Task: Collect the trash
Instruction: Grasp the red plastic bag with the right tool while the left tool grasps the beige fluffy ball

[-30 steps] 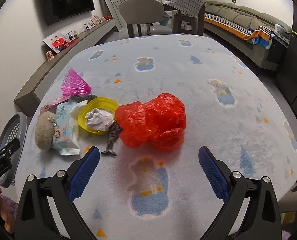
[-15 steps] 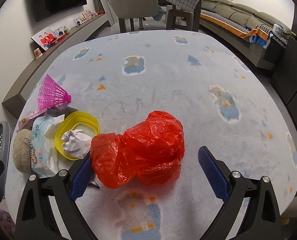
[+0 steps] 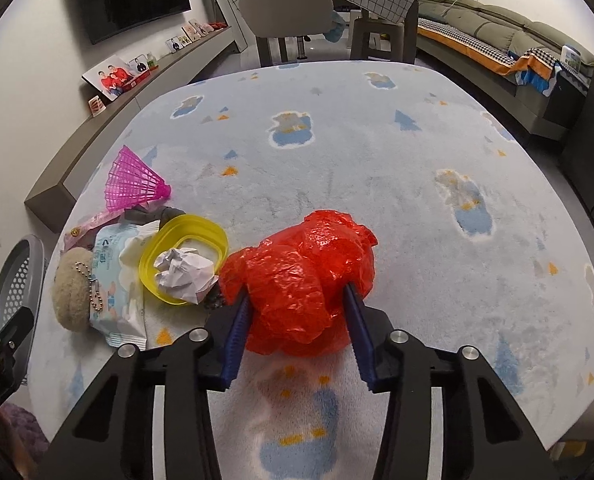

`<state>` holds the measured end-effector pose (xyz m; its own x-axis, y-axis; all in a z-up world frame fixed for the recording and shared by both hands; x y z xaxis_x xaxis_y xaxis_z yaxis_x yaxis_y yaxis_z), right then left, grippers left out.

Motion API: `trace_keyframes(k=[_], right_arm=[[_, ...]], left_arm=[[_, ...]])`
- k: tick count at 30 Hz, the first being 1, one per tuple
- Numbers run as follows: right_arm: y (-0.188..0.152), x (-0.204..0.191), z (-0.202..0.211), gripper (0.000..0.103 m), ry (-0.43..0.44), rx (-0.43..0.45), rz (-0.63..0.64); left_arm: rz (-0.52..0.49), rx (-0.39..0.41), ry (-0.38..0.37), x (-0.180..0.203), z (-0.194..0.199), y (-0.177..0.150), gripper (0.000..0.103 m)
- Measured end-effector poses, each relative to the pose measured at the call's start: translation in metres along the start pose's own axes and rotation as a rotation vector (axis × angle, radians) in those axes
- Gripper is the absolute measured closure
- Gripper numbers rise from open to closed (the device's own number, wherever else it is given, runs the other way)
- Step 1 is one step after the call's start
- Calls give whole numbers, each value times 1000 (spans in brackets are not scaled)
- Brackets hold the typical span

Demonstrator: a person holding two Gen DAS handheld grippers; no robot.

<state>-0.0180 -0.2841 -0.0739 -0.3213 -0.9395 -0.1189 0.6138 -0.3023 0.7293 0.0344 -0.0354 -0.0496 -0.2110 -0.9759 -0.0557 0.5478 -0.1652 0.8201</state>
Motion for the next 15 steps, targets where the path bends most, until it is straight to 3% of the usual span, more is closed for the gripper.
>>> trace_keyframes(k=[3, 15], right_arm=[[1, 0, 14, 67, 17, 26, -11], [3, 1, 39, 67, 85, 59, -36]], left_arm=[[-19, 20, -9, 4, 2, 0, 6], [-20, -8, -70, 28, -16, 5, 6]])
Point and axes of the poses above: each gripper's, at about its wrist camera, not at the fingertips, and z roughly against the way its jaws point, x to its right, y to its top, the point moved 5 cm from there along -z, roughly the way its jaws point, and after that the axes turned 12 degrees about x, right-handed, at the moved point
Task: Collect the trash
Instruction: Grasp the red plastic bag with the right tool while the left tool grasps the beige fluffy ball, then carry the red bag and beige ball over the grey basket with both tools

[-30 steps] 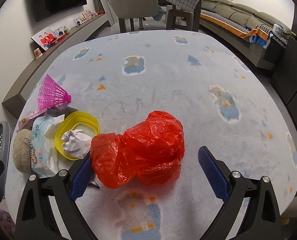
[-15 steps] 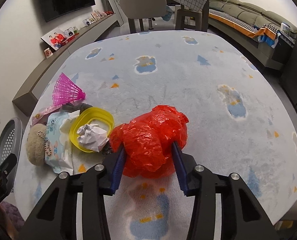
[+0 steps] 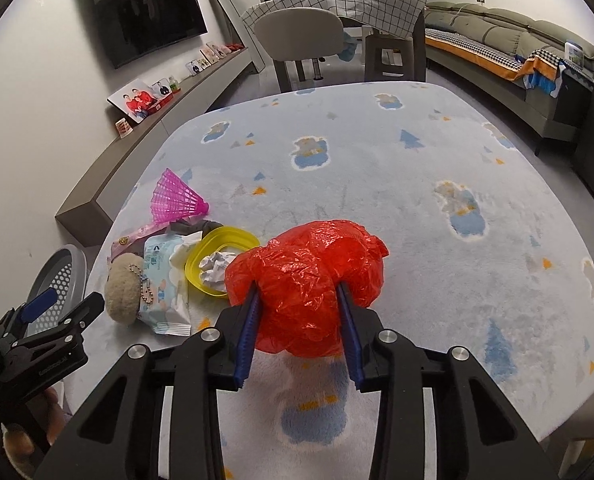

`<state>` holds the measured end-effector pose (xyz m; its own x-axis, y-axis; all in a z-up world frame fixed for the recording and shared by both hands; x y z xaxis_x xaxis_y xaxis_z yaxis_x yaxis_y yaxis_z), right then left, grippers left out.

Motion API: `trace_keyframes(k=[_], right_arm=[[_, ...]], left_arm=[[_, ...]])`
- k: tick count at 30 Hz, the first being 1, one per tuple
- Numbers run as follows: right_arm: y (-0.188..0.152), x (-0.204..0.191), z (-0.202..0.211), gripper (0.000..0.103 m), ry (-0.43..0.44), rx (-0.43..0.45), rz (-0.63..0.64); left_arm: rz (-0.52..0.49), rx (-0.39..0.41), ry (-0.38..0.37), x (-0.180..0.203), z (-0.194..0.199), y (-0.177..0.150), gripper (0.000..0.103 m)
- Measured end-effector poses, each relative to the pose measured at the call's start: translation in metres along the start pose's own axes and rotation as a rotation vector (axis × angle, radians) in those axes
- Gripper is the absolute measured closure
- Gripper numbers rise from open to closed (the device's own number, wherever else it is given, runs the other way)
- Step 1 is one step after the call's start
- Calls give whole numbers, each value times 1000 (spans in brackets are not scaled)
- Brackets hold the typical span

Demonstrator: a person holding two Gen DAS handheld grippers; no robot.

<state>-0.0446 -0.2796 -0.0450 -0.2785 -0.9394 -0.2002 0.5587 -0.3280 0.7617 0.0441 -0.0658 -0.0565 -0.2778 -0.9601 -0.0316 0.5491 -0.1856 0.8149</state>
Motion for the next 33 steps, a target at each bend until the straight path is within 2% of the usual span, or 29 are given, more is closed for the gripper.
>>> trace_keyframes(k=[3, 11, 13, 17, 21, 33], right_arm=[[0, 1, 1, 67, 3, 0, -7], [-1, -1, 1, 67, 15, -7, -3], [0, -1, 1, 67, 16, -8, -4], [-1, -1, 1, 67, 17, -11, -7], [-1, -1, 1, 67, 18, -10, -2], [-2, -3, 2, 67, 17, -3, 11]], left_arm=[[13, -23, -16, 7, -12, -1, 6], [-3, -40, 1, 12, -32, -5, 8], [9, -50, -13, 11, -35, -7, 20], [30, -67, -62, 12, -39, -9, 34], [13, -54, -95, 19, -33, -9, 55], [19, -13, -97, 7, -9, -6, 58]])
Point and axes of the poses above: each gripper's, at about its wrist camera, not at the fingertips, and z roughly against the way its jaws point, x to its right, y to its top, the point moved 5 cm from there along -z, roughly the way its jaws point, and after that the axes turned 12 degrees about x, right-handed, at the moved point
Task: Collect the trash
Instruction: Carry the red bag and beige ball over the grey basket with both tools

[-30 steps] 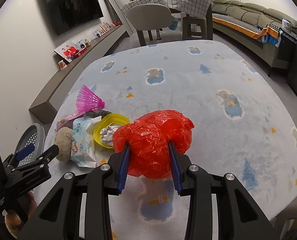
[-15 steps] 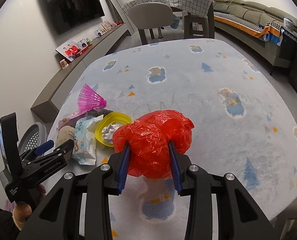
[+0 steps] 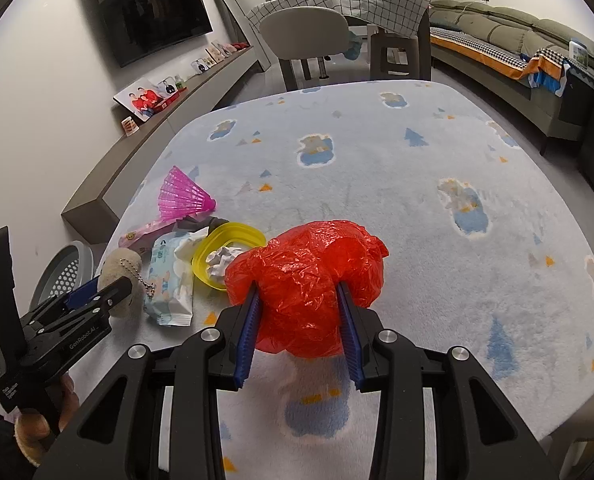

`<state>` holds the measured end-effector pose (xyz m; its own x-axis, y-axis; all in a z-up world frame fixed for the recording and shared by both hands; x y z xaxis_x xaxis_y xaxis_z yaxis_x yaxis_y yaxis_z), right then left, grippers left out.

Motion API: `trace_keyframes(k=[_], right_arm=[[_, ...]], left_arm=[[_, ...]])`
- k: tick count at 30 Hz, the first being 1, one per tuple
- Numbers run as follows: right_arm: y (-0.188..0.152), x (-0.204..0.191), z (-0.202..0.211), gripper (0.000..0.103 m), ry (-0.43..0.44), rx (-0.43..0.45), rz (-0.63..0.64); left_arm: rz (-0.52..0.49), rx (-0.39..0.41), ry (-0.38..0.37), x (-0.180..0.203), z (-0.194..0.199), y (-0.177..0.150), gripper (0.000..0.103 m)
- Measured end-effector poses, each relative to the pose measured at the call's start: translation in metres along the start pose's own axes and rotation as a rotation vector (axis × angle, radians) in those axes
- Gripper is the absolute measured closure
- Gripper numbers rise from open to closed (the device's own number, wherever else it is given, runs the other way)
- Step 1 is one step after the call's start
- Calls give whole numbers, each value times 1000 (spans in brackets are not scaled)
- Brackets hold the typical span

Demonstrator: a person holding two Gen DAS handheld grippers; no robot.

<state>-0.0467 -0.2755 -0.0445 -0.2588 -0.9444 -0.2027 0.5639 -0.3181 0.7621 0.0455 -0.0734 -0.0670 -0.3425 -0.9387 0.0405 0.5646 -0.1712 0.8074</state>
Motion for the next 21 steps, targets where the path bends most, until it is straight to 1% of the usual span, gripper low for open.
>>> trace_keyframes(k=[14, 21], right_arm=[[-3, -12, 5, 67, 0, 13, 29], [0, -40, 12, 67, 26, 30, 72]], left_arm=[[-15, 62, 40, -21, 37, 5, 58], [16, 75, 76, -47, 55, 5, 58]])
Point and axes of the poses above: each gripper's, at about its wrist camera, not at the fingertips, and z roughly against the way its jaws point, x to its right, y to its top, the point moved 5 cm from there along -z, roughly the way its jaws point, and after that the axes turned 12 degrees about x, right-handed, at the moved point
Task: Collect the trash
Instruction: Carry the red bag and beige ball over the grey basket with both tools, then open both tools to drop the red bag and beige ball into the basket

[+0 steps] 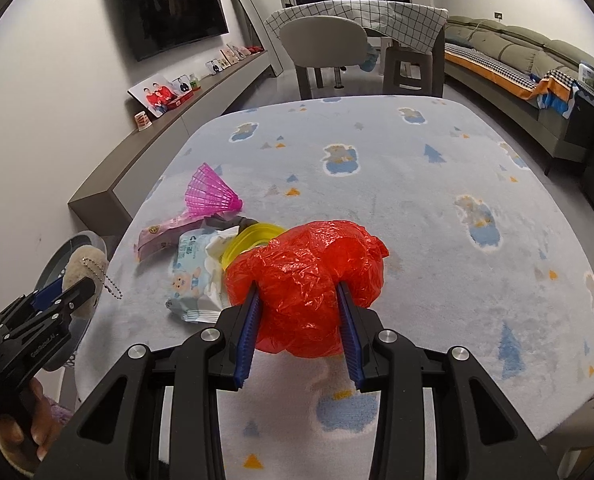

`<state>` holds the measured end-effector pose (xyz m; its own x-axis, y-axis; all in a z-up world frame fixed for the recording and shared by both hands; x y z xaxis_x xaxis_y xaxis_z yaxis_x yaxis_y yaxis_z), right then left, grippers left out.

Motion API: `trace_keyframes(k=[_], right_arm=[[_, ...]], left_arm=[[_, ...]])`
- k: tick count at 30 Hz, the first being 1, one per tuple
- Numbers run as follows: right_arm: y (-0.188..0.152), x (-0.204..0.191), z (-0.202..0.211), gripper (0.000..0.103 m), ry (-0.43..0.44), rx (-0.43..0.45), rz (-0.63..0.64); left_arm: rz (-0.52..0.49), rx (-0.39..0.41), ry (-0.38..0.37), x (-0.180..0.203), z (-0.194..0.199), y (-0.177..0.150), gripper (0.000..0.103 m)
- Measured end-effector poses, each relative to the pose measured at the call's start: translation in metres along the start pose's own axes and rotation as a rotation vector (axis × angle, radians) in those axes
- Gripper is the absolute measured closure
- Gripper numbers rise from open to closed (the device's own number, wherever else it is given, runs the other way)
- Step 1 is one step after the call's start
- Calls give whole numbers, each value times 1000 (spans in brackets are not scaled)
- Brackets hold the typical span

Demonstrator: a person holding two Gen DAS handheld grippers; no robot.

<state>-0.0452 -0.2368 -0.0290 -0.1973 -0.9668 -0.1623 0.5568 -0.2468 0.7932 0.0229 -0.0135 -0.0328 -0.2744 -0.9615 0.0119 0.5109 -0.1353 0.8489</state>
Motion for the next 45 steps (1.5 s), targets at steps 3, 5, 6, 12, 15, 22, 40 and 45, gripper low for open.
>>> trace_keyframes(k=[3, 5, 6, 12, 15, 22, 40, 45], right_arm=[[3, -18, 3, 67, 26, 3, 21], [6, -30, 4, 67, 36, 10, 43], [7, -37, 5, 67, 45, 14, 53], [16, -87, 2, 67, 133, 12, 107], [20, -115, -3, 67, 183, 12, 143], [20, -194, -21, 67, 322, -19, 237], [-10, -304, -87, 67, 492, -163, 378], [-13, -313, -98, 66, 514, -178, 389]], left_arm=[[5, 8, 33, -16, 9, 2, 58], [7, 13, 52, -27, 15, 5, 58], [9, 17, 63, -33, 19, 6, 58], [30, 34, 153, -78, 37, 9, 58], [50, 34, 194, -105, 46, 7, 59], [114, 15, 297, -161, 55, -4, 58], [199, -68, 351, -215, 33, -27, 57], [212, -70, 366, -223, 30, -29, 55]])
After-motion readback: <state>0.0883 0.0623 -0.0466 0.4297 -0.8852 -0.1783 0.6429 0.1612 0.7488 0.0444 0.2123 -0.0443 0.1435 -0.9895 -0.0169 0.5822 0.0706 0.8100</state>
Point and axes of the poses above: each gripper's, at about its wrist camera, not at the fingertips, and z roughly against the way its jaws point, x to its right, y to its top, the point moved 5 cm from there along -z, roughly the way its jaws point, and after that the axes turned 12 degrees about x, right-handed, at the moved point
